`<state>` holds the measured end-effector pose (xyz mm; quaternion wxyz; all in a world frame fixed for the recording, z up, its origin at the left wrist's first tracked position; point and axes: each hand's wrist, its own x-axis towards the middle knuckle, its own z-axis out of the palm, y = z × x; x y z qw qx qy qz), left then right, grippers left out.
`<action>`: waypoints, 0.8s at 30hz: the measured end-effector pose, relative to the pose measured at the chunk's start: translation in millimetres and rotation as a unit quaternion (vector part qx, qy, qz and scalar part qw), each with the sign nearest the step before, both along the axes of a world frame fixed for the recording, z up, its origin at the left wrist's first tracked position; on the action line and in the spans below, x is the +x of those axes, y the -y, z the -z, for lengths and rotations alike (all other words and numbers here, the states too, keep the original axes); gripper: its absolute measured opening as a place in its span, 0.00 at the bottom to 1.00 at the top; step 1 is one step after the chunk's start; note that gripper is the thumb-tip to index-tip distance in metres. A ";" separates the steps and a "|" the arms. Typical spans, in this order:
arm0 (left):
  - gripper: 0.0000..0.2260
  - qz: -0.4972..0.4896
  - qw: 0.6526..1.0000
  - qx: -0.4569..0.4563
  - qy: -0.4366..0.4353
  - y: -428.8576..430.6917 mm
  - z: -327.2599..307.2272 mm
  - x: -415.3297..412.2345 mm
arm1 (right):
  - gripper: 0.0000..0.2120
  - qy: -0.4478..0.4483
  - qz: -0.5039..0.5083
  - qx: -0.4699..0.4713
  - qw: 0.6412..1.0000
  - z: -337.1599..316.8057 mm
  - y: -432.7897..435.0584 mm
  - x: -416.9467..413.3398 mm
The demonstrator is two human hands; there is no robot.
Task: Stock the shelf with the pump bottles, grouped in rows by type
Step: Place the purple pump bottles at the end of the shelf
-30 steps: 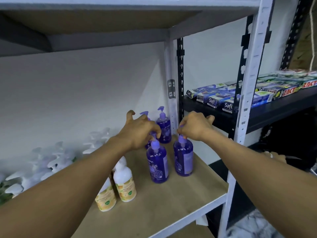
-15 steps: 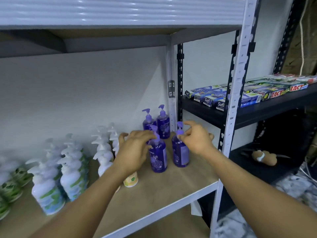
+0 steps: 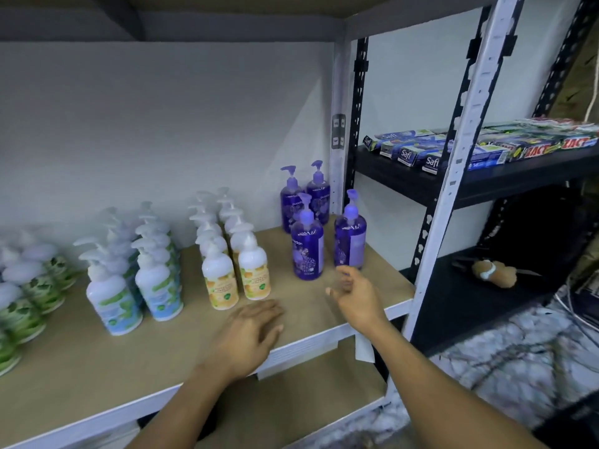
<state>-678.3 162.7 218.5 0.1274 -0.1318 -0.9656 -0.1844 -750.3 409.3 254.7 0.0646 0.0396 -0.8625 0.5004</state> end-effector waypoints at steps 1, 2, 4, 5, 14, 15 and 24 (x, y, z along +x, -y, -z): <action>0.24 -0.002 1.000 -0.004 0.009 -0.4 -1.1 -0.3 | 0.27 -0.007 -0.001 0.001 1.000 3.9 3.5 -0.7; 0.25 -0.003 1.000 -0.009 0.015 -0.3 -1.7 -0.5 | 0.27 -0.015 -0.002 -0.002 1.000 5.9 7.6 -1.7; 0.27 0.002 1.000 -0.011 0.028 1.1 -1.8 0.1 | 0.28 -0.034 -0.009 -0.021 0.999 8.8 16.8 -5.5; 0.28 0.005 0.999 -0.007 0.035 2.2 -2.1 0.4 | 0.28 -0.043 -0.011 -0.030 0.999 11.2 21.4 -8.4; 0.24 0.035 0.998 0.043 0.029 21.8 -4.8 4.2 | 0.33 -0.098 0.025 -0.029 0.994 19.0 56.8 -55.4; 0.24 0.032 0.998 0.046 0.025 26.7 -4.8 6.4 | 0.34 -0.104 0.032 -0.021 0.994 19.9 59.7 -59.7; 0.24 -0.037 0.999 0.039 -0.009 75.8 -7.9 27.5 | 0.30 -0.112 0.044 -0.010 0.993 23.7 75.4 -91.4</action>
